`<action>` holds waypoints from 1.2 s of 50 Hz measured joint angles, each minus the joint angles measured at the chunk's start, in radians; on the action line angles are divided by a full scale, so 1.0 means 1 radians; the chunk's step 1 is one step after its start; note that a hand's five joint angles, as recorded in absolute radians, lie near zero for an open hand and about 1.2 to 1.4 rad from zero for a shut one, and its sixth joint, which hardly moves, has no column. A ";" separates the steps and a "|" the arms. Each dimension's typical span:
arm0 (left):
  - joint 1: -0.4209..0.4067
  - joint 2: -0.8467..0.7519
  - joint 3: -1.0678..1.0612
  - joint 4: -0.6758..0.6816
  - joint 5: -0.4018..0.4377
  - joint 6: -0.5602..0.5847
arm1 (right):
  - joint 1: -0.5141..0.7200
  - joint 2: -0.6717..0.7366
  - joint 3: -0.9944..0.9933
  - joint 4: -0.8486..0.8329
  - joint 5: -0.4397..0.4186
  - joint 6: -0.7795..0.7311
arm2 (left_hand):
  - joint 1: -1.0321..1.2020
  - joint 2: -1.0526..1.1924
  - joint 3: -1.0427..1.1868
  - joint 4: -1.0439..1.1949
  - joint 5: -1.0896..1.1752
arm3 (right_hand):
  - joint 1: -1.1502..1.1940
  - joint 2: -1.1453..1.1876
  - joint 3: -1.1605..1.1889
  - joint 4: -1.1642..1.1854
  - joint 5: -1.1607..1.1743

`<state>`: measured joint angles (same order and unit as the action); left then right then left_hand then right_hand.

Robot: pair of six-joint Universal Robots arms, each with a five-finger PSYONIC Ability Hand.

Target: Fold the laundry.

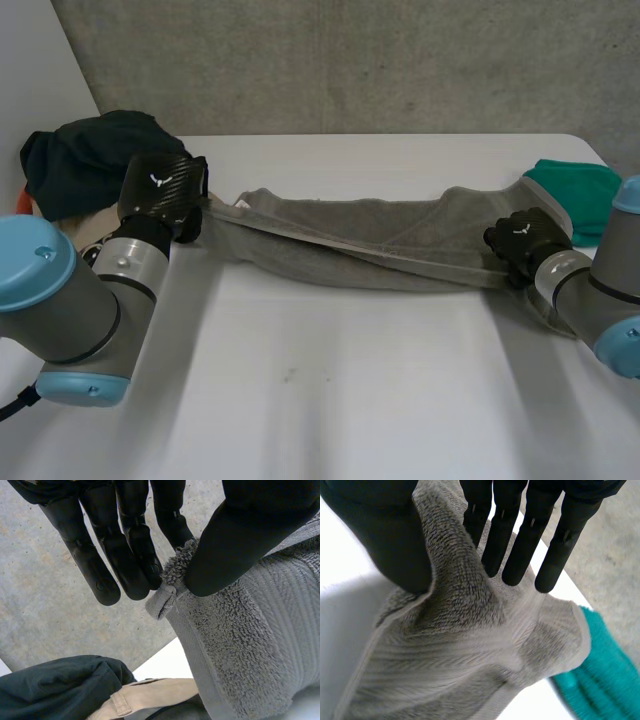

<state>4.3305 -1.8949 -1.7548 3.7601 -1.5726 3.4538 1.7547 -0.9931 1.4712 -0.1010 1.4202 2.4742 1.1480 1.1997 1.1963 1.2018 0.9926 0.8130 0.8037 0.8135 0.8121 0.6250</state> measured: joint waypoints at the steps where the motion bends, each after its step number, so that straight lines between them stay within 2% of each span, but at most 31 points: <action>1: 0.001 0.001 0.002 -0.004 0.000 0.000 | -0.006 -0.004 0.007 0.000 0.000 0.042 | 0.000 0.000 0.000 0.000 0.000 | -0.051 -0.047 -0.049 -0.052 -0.055; 8: 0.012 0.027 0.004 -0.014 -0.001 -0.003 | -0.077 -0.057 0.056 0.024 0.001 0.246 | 0.000 0.000 0.000 0.000 0.000 | -0.215 -0.218 -0.230 -0.229 -0.245; 17: 0.029 0.041 0.006 -0.028 -0.001 -0.004 | -0.184 -0.093 0.102 0.145 -0.010 0.322 | 0.000 0.000 0.000 0.000 0.000 | -0.217 -0.222 -0.235 -0.236 -0.255; 34: 0.038 0.049 0.008 -0.058 -0.002 -0.007 | -0.220 -0.104 0.223 0.148 -0.117 0.299 | 0.000 0.000 0.000 0.000 0.000 | -0.268 -0.266 -0.269 -0.269 -0.281; 37: 0.038 0.055 0.008 -0.069 -0.003 -0.007 | -0.222 -0.138 0.249 0.138 -0.128 0.291 | 0.000 0.000 0.000 0.000 0.000 | -0.342 -0.309 -0.324 -0.327 -0.338; 43: 0.039 0.071 0.009 -0.080 -0.003 -0.008 | -0.239 -0.265 0.312 0.113 -0.141 0.225 | 0.000 0.000 0.000 0.000 0.000 | -0.343 -0.323 -0.338 -0.343 -0.337; 45: 0.040 0.077 0.009 -0.082 -0.003 -0.008 | -0.246 -0.298 0.325 0.114 -0.141 0.201 | 0.000 0.000 0.000 0.000 0.000 | -0.325 -0.311 -0.320 -0.318 -0.302; 53: 0.046 0.105 0.006 -0.101 -0.003 -0.011 | -0.262 -0.381 0.373 0.196 -0.141 0.061 | 0.000 0.000 0.000 0.000 0.000 | 0.010 0.019 0.004 0.005 0.016; 60: 0.051 0.114 0.006 -0.115 -0.003 -0.012 | -0.261 -0.363 0.399 0.209 -0.165 -0.003 | 0.000 0.000 0.000 0.000 0.000 | -0.038 -0.031 -0.037 -0.031 -0.022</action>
<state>4.3816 -1.7807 -1.7488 3.6450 -1.5754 3.4422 1.4940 -1.3562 1.8699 0.1076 1.2551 2.4715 1.1480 1.1997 1.1963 1.2019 0.9926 0.7749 0.7728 0.7767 0.7808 0.6030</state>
